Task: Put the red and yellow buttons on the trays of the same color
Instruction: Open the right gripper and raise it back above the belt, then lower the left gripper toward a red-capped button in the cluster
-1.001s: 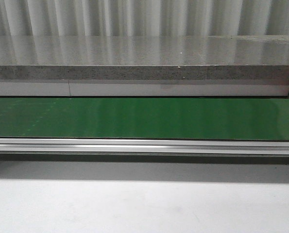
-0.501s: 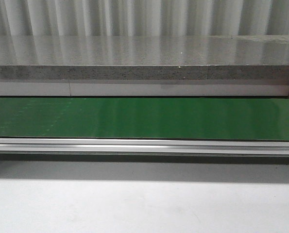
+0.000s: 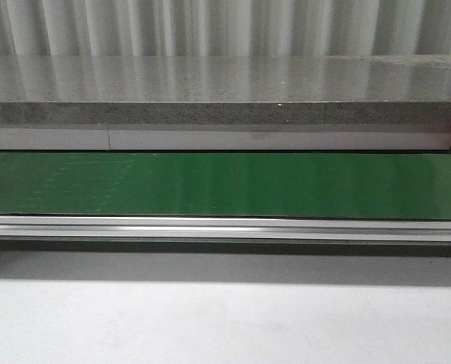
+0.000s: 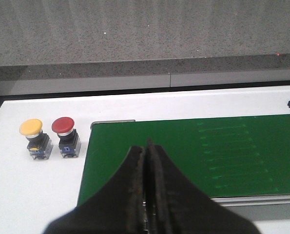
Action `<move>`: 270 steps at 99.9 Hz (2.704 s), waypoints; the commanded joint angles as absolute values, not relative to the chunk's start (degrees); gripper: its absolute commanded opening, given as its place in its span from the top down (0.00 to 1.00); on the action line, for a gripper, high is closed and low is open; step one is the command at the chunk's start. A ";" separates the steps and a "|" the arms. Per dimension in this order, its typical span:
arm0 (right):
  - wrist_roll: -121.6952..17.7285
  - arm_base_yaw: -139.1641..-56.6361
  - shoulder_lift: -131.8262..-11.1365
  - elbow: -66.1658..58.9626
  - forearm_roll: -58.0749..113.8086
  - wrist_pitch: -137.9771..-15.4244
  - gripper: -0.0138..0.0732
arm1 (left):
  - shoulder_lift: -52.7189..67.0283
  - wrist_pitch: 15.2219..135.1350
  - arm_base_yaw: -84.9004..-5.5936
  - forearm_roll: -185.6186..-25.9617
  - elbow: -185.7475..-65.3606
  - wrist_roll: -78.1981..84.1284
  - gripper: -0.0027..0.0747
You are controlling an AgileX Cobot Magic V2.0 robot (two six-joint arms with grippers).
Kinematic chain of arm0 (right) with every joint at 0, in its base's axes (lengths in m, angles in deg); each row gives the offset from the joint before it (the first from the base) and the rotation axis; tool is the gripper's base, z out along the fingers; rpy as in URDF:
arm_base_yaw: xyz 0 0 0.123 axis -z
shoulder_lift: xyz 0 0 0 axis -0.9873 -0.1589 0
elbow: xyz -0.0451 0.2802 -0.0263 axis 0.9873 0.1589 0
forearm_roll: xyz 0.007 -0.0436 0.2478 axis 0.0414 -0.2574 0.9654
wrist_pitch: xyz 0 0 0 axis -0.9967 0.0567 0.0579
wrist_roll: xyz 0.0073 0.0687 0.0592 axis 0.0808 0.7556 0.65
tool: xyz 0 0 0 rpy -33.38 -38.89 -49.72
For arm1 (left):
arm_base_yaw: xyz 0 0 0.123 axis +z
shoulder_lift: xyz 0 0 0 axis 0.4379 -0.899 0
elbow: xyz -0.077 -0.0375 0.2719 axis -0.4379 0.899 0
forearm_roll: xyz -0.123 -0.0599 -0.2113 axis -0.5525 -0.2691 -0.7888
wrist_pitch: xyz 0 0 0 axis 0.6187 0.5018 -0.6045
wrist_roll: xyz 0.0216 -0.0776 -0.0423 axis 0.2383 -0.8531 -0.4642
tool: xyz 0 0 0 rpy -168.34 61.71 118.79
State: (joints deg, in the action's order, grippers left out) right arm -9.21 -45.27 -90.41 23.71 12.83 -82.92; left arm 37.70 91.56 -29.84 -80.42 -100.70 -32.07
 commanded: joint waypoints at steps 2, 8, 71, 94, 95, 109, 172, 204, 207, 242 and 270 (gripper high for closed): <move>-9.23 -45.32 -89.76 22.33 12.83 -80.06 0.67 | 37.49 87.30 -30.28 -80.68 -102.19 -32.20 0.99; -9.23 -45.32 -89.91 22.33 12.83 -80.12 0.67 | 37.49 87.30 -30.28 -80.68 -102.19 -32.20 0.99; -9.23 -45.24 -89.43 21.65 12.83 -82.02 0.11 | 37.49 87.30 -30.28 -80.68 -102.19 -32.20 0.99; -9.23 -45.24 -85.63 18.79 12.52 -86.20 0.11 | 37.49 87.30 -30.28 -80.68 -102.19 -32.20 0.99; -9.23 -45.24 -85.45 18.79 12.52 -86.20 0.11 | 37.49 87.30 -30.28 -80.68 -102.19 -32.20 0.99; -9.23 -46.68 -80.84 18.79 12.83 -86.41 0.11 | 37.49 87.30 -30.28 -80.68 -102.19 -32.20 0.99; -28.44 -71.69 -48.40 18.91 12.52 -88.30 0.11 | 37.49 87.30 -30.28 -80.68 -102.19 -32.20 0.99; -31.99 -79.35 -46.22 18.91 12.83 -90.55 0.58 | 37.49 87.30 -30.28 -80.68 -102.19 -32.20 0.99; -31.99 -79.35 -46.22 18.91 12.83 -90.55 0.66 | 37.49 87.30 -30.28 -80.68 -102.19 -32.20 0.99; -31.94 -79.35 -46.22 18.91 12.83 -90.49 0.92 | 37.49 87.30 -30.28 -80.68 -102.19 -32.20 0.99; -31.94 -79.35 -46.22 18.91 12.83 -90.49 0.92 | 37.49 87.30 -30.28 -80.78 -102.19 -32.20 0.99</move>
